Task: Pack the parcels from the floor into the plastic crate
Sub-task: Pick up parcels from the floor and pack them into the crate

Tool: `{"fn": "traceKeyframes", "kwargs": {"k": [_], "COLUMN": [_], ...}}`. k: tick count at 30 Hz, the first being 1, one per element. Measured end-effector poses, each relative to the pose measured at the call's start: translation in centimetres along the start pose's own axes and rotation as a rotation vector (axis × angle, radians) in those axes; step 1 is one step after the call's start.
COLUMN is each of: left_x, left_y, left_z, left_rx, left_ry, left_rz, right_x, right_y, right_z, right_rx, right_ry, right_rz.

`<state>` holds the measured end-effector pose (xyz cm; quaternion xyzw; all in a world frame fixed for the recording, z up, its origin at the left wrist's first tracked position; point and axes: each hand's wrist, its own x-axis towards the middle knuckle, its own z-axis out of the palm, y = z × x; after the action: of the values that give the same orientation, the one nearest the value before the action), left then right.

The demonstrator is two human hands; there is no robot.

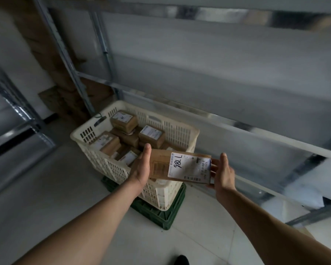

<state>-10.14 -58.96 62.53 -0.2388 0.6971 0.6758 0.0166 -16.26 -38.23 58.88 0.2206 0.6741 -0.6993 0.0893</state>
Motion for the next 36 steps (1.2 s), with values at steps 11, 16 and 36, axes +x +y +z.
{"fn": "traceKeyframes", "kwargs": {"k": [11,16,36], "left_x": [9.2,12.9,30.9], "left_y": [3.6,3.6,-2.5], "left_z": [-2.6,-4.3,-10.9], "left_rx": [0.015,0.038,0.244], "left_ry": [0.054,0.052,-0.423], "left_rz": [-0.009,-0.061,-0.485], "right_x": [8.3,10.0,17.2], "right_y": [-3.7,-4.2,0.3], "right_z": [7.9,11.1,23.0], "right_rx": [-0.054,-0.108,-0.450], "right_ry": [-0.111,-0.100,0.078], "right_rz": [0.003,0.020,0.046]}}
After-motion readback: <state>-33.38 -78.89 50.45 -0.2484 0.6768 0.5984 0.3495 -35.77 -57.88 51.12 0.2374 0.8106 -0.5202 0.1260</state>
